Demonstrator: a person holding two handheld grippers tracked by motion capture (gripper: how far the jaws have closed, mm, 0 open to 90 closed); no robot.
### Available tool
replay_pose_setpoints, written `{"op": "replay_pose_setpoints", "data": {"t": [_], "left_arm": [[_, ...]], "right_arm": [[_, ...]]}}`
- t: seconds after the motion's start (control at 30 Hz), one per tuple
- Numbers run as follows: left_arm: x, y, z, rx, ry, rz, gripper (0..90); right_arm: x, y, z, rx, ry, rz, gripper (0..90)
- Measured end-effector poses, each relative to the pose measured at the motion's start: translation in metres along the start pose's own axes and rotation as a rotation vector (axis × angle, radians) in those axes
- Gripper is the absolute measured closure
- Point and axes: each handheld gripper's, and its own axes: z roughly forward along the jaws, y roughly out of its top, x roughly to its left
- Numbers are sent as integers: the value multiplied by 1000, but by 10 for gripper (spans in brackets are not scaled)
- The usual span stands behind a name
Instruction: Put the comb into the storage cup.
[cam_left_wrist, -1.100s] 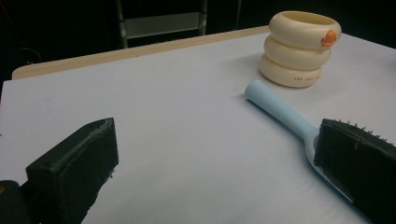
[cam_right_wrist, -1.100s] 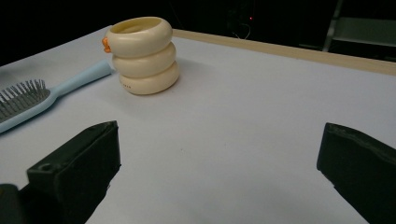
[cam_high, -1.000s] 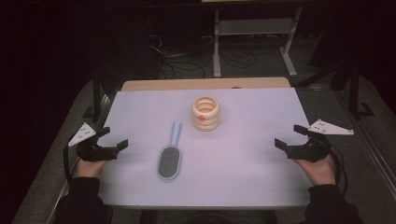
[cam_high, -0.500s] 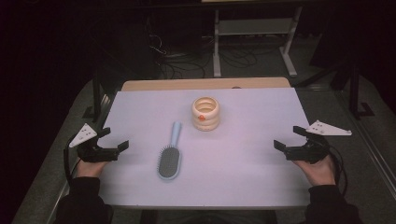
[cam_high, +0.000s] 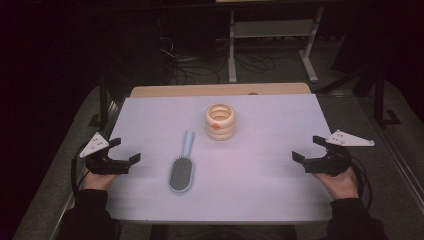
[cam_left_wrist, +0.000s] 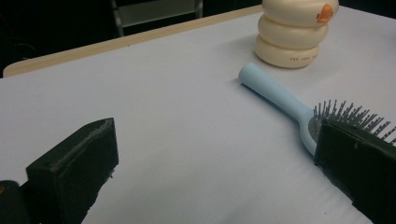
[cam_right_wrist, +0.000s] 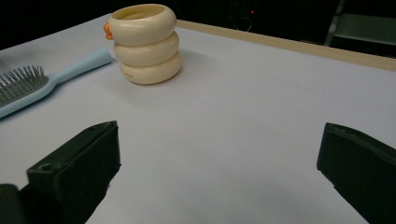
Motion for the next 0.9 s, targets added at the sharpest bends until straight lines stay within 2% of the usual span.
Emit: {"op": "replay_pose_setpoints", "data": {"t": [0.17, 0.43, 0.47, 0.5, 0.57, 0.7, 0.9], "left_arm": [[0, 9, -4, 7, -2, 21, 0], [-5, 31, -11, 8, -30, 66, 0], [-5, 31, -11, 8, -30, 66, 0], [-4, 36, -11, -2, -54, 62, 0], [-3, 38, -10, -6, -66, 57, 0], [-4, 50, -6, 8, -82, 78, 0], [-6, 59, -1, 7, -104, 94, 0]], "right_arm": [[0, 0, 0, 4, -6, -2, 0], [0, 0, -1, 4, -8, -1, 0], [0, 0, -1, 4, -8, -1, 0], [0, 0, -1, 3, -9, -4, 0], [0, -1, -2, 3, -9, -3, 0], [0, -1, -1, 8, -8, -4, 0], [0, -1, -1, 9, -7, -6, 0]]}}
